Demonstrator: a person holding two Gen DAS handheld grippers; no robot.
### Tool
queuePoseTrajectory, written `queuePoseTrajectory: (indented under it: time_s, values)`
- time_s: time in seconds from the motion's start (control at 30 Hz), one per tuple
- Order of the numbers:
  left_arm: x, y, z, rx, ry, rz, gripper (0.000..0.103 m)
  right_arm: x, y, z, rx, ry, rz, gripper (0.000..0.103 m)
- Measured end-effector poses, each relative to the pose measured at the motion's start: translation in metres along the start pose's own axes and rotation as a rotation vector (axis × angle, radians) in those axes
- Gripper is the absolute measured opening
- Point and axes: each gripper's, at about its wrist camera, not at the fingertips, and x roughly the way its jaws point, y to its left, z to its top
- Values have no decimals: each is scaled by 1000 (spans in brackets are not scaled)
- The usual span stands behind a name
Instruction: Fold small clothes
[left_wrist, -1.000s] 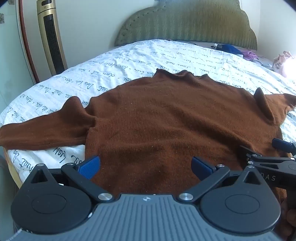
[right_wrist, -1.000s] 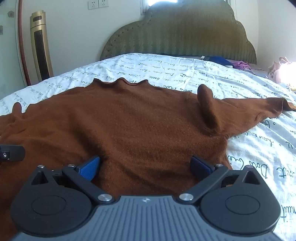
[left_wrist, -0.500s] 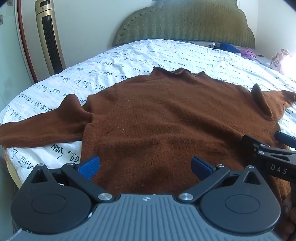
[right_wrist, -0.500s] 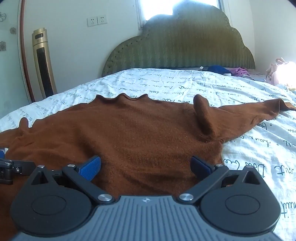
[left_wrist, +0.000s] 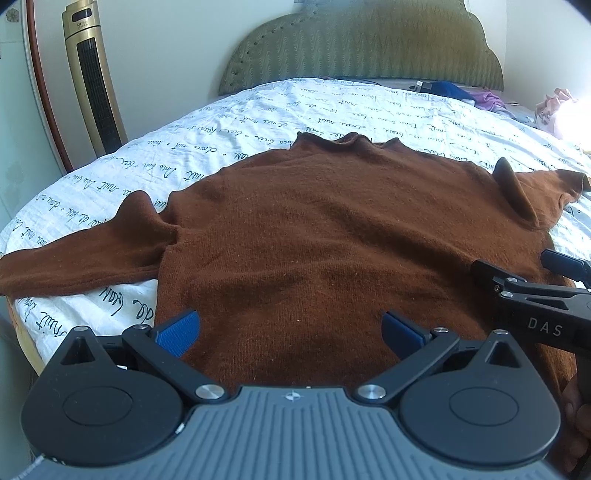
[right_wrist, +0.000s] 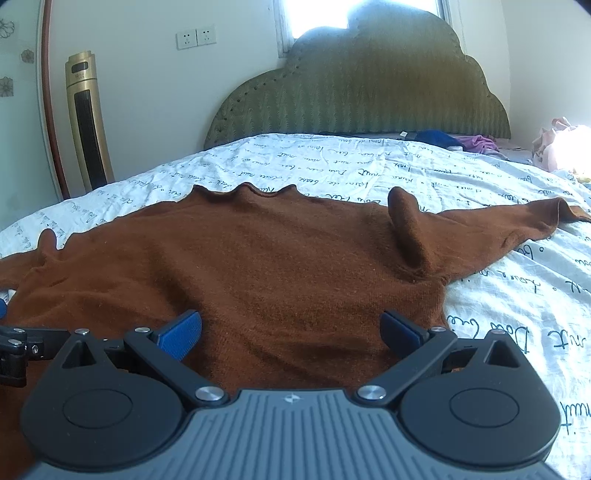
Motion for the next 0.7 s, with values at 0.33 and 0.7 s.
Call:
queuePoseTrajectory:
  time_s: [0.33,0.7]
  values:
    - [3,0,-3,9,4,-9,103,1,-1,0,5,5,-5,103]
    - [24,-1,-17,11,38,-39,103,3,-3,0,14,25,-14,103]
